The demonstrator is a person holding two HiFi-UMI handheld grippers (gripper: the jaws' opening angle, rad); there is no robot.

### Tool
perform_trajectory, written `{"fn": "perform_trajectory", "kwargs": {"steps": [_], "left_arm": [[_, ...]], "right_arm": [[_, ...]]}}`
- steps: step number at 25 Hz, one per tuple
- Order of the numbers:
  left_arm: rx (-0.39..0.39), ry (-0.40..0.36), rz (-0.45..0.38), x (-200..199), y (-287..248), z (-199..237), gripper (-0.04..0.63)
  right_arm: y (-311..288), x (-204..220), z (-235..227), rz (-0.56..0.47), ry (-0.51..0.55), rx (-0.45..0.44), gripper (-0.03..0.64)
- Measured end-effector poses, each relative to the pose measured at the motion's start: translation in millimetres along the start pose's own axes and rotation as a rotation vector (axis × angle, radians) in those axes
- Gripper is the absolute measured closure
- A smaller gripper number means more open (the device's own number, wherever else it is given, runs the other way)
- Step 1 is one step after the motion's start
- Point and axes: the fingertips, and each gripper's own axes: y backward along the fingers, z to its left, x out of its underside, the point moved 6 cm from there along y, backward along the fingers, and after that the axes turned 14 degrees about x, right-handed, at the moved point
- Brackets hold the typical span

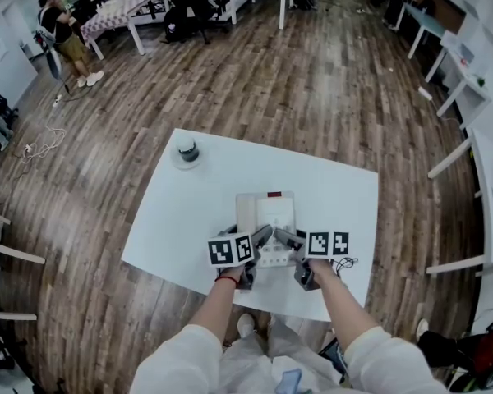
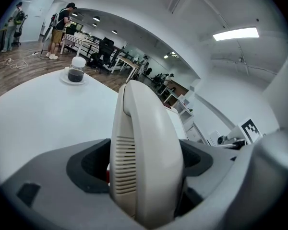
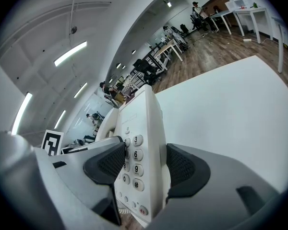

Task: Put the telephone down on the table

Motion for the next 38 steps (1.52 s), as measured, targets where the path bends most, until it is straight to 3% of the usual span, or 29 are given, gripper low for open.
{"fn": "perform_trajectory", "kwargs": {"steps": [38], "left_arm": [[-0.034, 0.056, 0.018, 21, -58, 61, 0.187]], "right_arm": [[-74, 2, -52, 0.055, -0.008, -0.001, 0.342]]}}
